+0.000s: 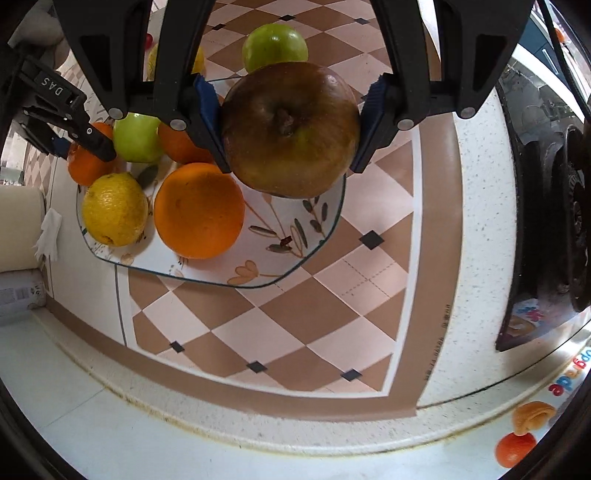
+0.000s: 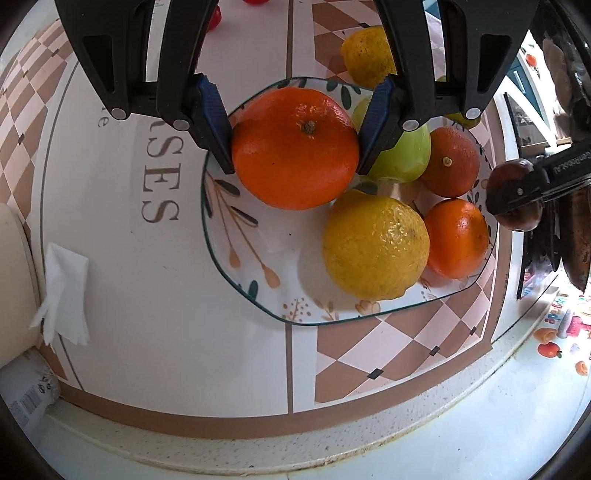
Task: Organize fruits
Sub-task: 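Place the brown apple and orange onto the floral plate, opening both tools, then lift both tools away from the plate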
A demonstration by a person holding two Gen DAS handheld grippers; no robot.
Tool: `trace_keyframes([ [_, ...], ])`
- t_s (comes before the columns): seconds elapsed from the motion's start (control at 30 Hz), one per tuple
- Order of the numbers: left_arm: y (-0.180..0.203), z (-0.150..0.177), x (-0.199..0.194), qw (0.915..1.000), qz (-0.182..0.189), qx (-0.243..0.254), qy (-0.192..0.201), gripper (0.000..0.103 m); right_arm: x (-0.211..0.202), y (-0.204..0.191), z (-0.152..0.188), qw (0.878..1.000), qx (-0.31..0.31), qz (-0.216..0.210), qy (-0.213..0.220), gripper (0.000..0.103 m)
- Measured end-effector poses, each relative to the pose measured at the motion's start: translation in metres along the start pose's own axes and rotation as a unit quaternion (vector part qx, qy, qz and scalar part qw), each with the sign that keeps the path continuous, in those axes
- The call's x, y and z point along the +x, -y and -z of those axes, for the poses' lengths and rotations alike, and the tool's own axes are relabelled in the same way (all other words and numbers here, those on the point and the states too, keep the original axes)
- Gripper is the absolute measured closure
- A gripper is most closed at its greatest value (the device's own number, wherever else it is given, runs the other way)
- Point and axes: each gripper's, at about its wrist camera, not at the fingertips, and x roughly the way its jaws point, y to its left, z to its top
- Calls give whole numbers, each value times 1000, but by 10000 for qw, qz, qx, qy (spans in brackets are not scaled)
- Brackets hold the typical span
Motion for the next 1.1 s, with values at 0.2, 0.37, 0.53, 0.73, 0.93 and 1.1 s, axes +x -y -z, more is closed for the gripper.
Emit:
trace_keyframes([
  [0.2, -3, -1, 6, 9997, 70, -68, -204, 38, -1, 2, -1, 9999, 118, -58, -81, 25],
  [0.37, -3, 0, -10, 9999, 63, -48, 78, 20, -17, 3, 2, 9998, 170, -8, 53, 16],
  [0.53, -2, 12, -30, 9996, -19, -3, 265, 20, -38, 1, 18, 9995, 81, 256, 192, 11],
  [0.73, 1, 51, -56, 9980, -179, 93, 603, 20, -61, -10, 51, 9967, -113, 642, 492, 10],
  [0.93, 12, 84, -73, 9950, -331, 183, 924, 20, -78, -21, 83, 9944, -114, 767, 719, 10],
  [1.1, 18, 106, -97, 9908, -389, 291, 1264, 20, -97, -32, 106, 9918, -174, 817, 969, 10],
])
